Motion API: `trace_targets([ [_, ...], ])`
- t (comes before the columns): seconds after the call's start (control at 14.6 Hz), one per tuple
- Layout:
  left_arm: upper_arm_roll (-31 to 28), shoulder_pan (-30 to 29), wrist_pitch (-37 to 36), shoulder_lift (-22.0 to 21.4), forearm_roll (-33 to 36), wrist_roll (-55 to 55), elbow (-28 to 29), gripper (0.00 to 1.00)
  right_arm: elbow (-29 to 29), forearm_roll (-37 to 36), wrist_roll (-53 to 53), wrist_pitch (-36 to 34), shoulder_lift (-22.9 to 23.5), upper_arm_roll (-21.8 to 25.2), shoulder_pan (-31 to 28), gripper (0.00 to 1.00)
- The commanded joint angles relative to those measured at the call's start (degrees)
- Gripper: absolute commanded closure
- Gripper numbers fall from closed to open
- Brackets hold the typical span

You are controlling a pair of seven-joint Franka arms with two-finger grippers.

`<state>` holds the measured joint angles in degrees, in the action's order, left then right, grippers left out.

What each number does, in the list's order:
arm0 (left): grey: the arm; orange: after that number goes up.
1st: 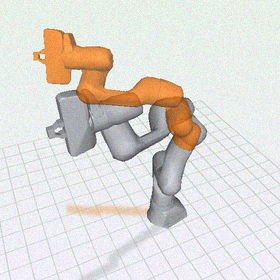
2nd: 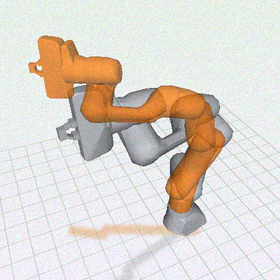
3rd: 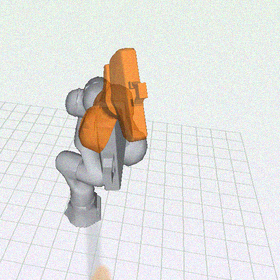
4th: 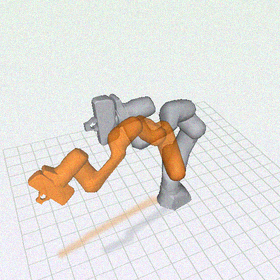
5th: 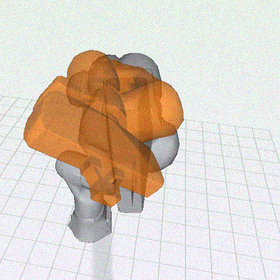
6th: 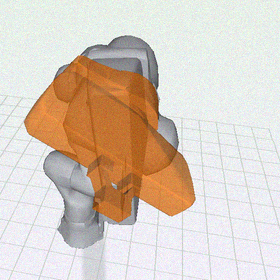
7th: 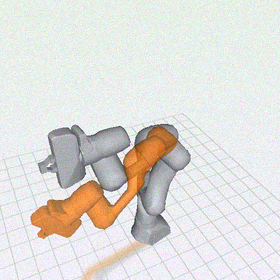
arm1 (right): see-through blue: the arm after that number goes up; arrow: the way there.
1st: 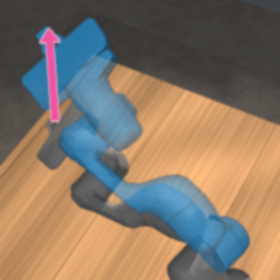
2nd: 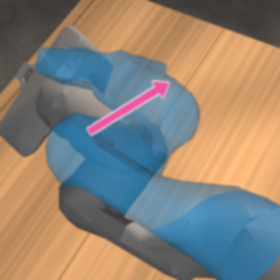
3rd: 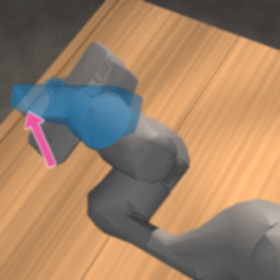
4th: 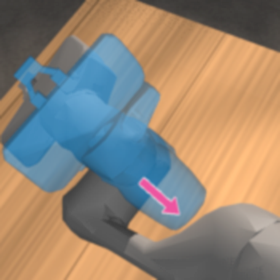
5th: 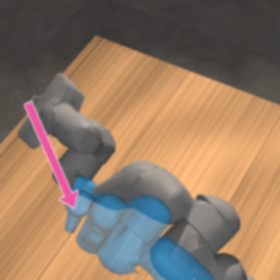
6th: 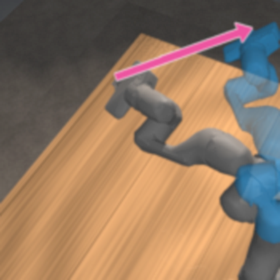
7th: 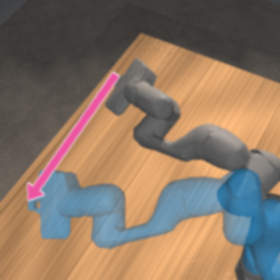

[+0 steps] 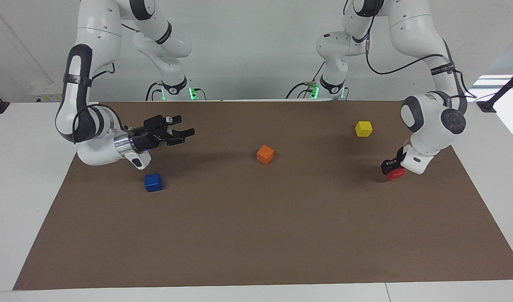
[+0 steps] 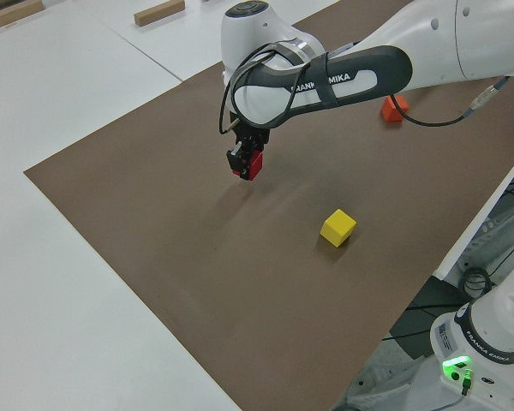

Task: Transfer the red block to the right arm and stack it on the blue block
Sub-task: 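Lift the red cube with the left gripper while the right gripper approaches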

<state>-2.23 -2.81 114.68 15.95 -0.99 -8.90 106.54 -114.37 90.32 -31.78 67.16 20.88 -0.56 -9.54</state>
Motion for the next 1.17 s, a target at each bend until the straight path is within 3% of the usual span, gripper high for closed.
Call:
trace_targets([
  [0.0, 0.47, 0.08, -5.41, -3.54, -5.40, -8.83, -0.98, 1.00, 1.33, 3.80, -4.60, -1.06, 3.20, -0.32, 3.03, 0.00],
  [0.34, 5.81, 0.79, -11.40, -6.72, -12.97, -42.38, -2.74, 1.00, 1.78, 10.49, -4.69, -0.89, 3.29, -0.50, 7.08, 0.00],
  [0.55, 7.85, 0.70, -11.05, -8.39, -25.33, -52.15, -2.65, 1.00, 1.60, 10.49, -4.69, -0.89, 3.47, -0.50, 8.39, 0.00],
  [0.96, 8.65, 2.46, -10.18, -10.49, -46.96, -56.22, 0.41, 1.00, 6.08, 11.71, -5.75, 1.56, 7.77, -0.50, 10.07, 0.00],
  [1.1, 8.73, 6.30, -6.15, -11.11, -54.00, -56.22, 2.00, 1.00, 5.91, 14.69, -7.67, 3.59, 7.95, -0.50, 12.87, 0.00],
])
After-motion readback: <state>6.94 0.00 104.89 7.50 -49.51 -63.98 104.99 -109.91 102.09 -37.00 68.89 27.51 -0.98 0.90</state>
